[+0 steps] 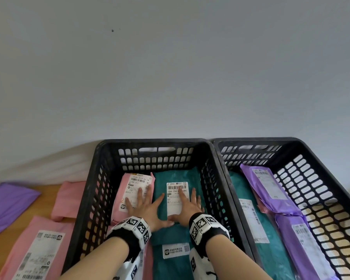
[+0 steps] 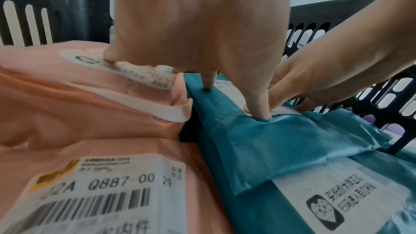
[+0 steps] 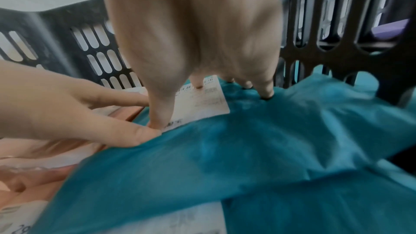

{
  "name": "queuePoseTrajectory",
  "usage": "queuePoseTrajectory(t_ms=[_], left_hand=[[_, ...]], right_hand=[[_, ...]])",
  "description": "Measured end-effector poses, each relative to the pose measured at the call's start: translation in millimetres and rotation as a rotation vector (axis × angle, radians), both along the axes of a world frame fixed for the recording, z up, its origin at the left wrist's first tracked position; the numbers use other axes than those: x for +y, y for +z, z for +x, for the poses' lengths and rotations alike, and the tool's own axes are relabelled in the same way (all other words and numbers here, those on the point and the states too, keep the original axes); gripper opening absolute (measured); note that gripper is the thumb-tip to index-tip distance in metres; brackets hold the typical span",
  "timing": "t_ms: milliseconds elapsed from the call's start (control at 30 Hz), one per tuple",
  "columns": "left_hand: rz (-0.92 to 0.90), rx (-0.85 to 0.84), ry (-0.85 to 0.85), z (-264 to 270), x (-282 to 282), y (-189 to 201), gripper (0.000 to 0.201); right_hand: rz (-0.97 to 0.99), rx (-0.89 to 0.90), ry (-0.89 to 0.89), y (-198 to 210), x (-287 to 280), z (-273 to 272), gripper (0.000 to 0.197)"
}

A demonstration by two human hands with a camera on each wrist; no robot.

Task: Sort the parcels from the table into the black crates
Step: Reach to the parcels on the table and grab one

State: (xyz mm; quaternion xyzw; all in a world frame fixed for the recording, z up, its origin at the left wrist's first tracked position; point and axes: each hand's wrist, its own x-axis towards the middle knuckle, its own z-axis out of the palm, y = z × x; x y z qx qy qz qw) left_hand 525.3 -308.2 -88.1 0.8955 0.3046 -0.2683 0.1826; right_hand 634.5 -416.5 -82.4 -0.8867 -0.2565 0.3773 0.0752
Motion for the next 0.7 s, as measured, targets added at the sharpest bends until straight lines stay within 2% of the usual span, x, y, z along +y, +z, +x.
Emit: queuePoseTrajectory(t_ms=[333,533,633,700], left_hand=[[-0.010,0.014,0.016,2,-1,-4,0.106],[-0.012,-0.079,0.084,-10,-14,-9,0.113],[0.000,-0.104,0.091,-20,-23,-10,0.094],[-0.002,-0.117,0.095,-24,-29,-10,0.090]], right_hand=[[-0.007,0.000,0.002,-6,-1,3,0.107],[0.059,-0.004,-0.034,2,-4,-2,0.100],[0.062,-0.016,-0.027,4,-12,-11,0.097],[0.060,-0.001,-0.028,7,-17,-16,0.098]])
